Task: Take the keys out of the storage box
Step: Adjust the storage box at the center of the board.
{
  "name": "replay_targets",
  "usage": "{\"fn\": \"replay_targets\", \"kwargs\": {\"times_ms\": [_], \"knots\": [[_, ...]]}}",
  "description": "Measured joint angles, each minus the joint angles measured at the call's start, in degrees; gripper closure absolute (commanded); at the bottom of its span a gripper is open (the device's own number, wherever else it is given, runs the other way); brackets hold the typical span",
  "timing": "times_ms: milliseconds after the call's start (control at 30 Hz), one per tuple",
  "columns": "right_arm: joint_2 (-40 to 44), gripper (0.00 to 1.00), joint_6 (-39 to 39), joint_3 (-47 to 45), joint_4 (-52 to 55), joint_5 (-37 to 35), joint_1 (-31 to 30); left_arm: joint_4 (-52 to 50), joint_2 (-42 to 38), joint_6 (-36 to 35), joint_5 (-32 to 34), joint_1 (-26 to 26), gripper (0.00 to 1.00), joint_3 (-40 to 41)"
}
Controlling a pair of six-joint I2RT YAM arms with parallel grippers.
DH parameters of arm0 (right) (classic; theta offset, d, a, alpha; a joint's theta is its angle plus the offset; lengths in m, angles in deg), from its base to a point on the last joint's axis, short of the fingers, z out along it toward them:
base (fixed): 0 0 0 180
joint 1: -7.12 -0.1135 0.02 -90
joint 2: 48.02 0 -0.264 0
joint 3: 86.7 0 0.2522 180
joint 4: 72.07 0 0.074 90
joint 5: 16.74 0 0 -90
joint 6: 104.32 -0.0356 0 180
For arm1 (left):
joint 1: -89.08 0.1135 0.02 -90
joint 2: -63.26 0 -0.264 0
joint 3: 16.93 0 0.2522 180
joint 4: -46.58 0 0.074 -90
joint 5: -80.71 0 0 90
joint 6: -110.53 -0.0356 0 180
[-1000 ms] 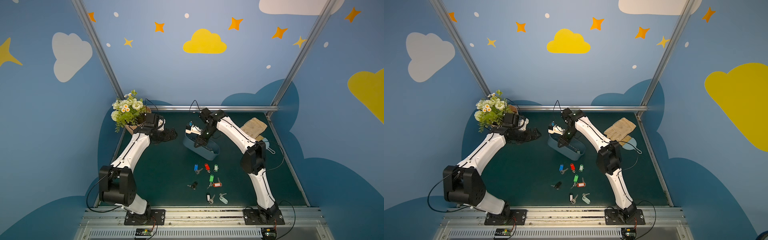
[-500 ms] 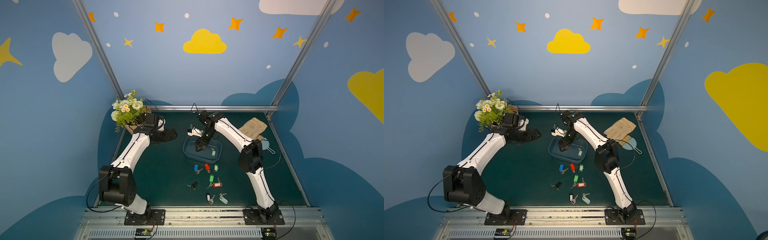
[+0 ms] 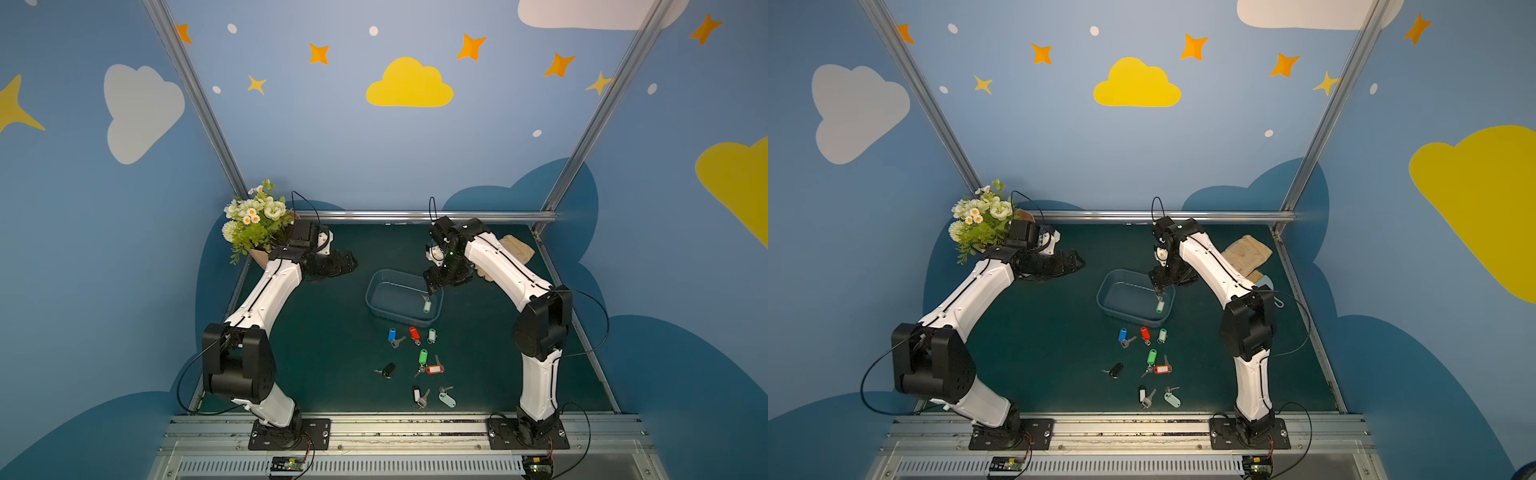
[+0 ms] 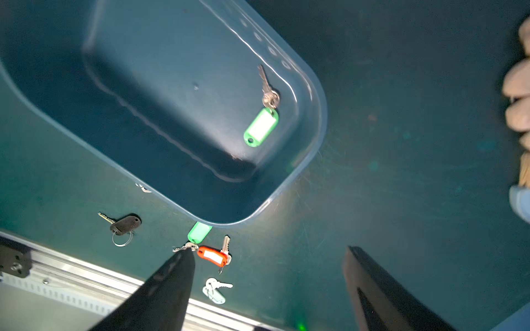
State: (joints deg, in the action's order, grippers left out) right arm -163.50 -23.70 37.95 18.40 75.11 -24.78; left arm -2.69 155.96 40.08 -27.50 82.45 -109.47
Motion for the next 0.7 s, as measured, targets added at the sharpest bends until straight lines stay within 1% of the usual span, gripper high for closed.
{"fn": "replay_targets", "kwargs": {"times_ms": [133,200,233,300,367,400,567,667,700], "knots": [[-2.47,0.38,-6.36,-1.46,-0.04,2.64,-0.13,0.42,1.62,0.24,-0.85,-0.96,0.0,-0.22],[-5.01,0.44,-8.94,-0.55,0.04,3.72,-0.11,0.44,2.25,0.33,-1.33,-1.44,0.0,-0.22],[-6.14,0.46,-9.79,-0.07,0.02,4.11,-0.02,0.44,2.36,0.37,-1.44,-1.6,0.0,-0.22],[-8.92,0.51,-11.21,1.66,0.15,4.48,0.37,0.5,2.38,0.39,-1.68,-1.77,0.0,-0.22],[-11.63,0.61,-12.04,4.2,0.55,4.63,0.92,0.63,2.38,0.39,-1.75,-1.79,0.0,-0.22],[-12.74,0.64,-12.5,5.73,1.22,4.61,1.18,0.63,2.38,0.39,-1.75,-1.79,0.0,-0.22],[-16.94,0.72,-12.74,13.18,3.06,3.26,2.58,0.81,2.38,0.37,-1.7,-1.79,0.0,-0.22],[-18.88,0.72,-12.35,16.63,3.91,3.04,3.21,0.87,2.38,0.37,-1.68,-1.79,0.0,-0.22],[-19.43,0.7,-12.17,17.66,4.37,2.89,3.39,0.87,2.38,0.37,-1.68,-1.79,0.0,-0.22]]}}
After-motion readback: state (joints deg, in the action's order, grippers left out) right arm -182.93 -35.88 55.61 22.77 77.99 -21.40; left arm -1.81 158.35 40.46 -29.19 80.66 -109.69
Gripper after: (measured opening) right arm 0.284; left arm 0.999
